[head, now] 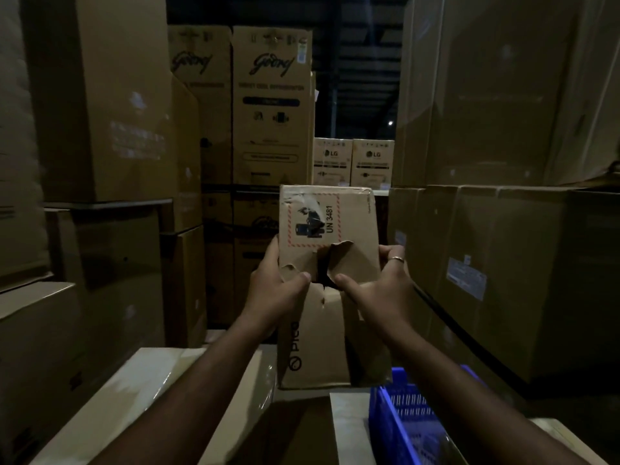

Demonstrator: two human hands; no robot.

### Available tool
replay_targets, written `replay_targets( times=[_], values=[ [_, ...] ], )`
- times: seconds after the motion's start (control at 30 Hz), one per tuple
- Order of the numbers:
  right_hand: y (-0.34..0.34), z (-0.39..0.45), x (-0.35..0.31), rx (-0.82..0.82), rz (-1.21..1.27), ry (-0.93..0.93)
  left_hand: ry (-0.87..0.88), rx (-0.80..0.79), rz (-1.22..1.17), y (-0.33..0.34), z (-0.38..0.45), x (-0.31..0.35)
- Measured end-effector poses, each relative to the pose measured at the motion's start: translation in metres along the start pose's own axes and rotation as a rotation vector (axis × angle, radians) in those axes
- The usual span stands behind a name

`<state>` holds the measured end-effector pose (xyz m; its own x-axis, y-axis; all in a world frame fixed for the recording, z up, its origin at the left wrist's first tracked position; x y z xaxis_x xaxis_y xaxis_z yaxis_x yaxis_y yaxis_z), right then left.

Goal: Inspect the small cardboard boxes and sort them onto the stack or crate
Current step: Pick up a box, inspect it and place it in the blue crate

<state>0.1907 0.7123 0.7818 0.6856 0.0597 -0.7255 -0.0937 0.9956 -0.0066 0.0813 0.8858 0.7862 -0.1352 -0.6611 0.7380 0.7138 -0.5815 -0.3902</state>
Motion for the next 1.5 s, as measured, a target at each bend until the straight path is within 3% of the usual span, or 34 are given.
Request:
replay_targets(
  times=[0.13,0.3,0.63,1.1,1.3,1.43,1.5],
  values=[
    [-0.01,0.001,-0.003,0.074,-0.039,-0.046,0.066,0.004,0.034,-0.004,-0.002,0.014],
    [-0.007,-0.002,-0.005,0.013,0.027,-0.055,0.01,-0.013,-0.009,-0.008,-0.001,0.005],
    [-0.019,-0.02,-0.02,-0.208,-0.083,0.144,-0.211,-0.128,-0.137,-0.007,-0.031,0.002],
    [-0.048,-0.043,-0.038,-0.207,-0.143,0.239,-0.216,-0.18,-0.168,-0.006,-0.055,0.029],
    [-0.072,-0.043,-0.046,-0.062,0.06,0.215,-0.162,-0.06,-0.346,-0.008,-0.058,0.044],
    [-0.111,-0.033,-0.04,0.205,0.258,0.167,-0.161,-0.015,-0.575,-0.01,-0.051,0.048],
    [-0.131,-0.03,-0.024,0.338,0.415,0.251,-0.186,0.015,-0.44,-0.014,-0.043,0.034]
  ],
)
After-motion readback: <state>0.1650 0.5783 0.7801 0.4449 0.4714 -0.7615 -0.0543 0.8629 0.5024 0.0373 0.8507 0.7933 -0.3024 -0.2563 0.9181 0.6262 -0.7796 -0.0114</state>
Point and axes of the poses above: each hand's wrist, its own z-axis towards the middle knuckle, its own y-axis out of the palm, x = y × z, the point moved 7 cm from there along z, towards the middle knuckle, and after that the axes turned 14 degrees about z, right-handed, at the moved point
